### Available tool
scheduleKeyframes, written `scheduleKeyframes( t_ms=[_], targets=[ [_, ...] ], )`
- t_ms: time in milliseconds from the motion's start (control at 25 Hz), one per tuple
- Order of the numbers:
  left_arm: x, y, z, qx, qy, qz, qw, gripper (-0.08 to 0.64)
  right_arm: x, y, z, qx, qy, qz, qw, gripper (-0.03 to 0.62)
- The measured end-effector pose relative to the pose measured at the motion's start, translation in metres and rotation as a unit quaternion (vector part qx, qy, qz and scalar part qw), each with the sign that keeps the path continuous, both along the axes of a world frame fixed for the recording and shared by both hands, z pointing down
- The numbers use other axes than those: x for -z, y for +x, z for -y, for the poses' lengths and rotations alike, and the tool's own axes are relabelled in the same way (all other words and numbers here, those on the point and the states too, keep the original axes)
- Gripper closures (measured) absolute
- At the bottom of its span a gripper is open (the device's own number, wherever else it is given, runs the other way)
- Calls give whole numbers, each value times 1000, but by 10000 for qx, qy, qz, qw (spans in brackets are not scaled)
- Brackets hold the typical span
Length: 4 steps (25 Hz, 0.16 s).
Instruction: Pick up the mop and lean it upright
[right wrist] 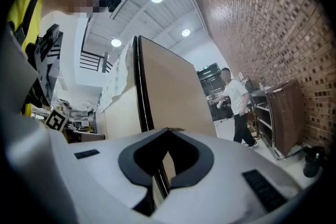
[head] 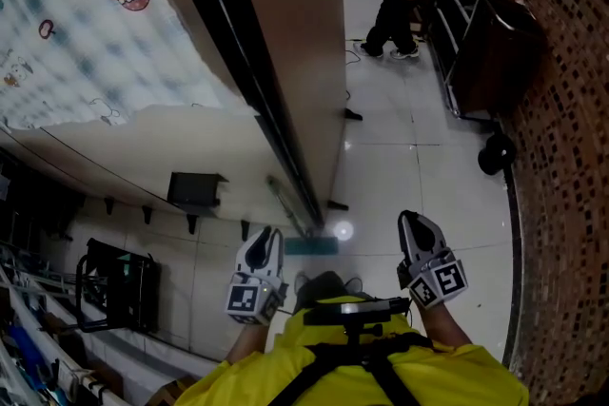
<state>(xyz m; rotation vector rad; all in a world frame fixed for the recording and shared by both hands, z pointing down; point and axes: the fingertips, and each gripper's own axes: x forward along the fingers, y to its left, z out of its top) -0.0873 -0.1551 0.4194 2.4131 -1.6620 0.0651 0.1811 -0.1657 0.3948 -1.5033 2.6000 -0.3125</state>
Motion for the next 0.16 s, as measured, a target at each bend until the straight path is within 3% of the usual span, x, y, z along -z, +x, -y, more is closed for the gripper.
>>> scheduleKeyframes(
  t_ms=[160],
  targets=[
    [-4, 2, -3, -18, -39, -17, 10000, 494, -1, -3, -3, 72, -21, 5, 10000, 588]
  ],
)
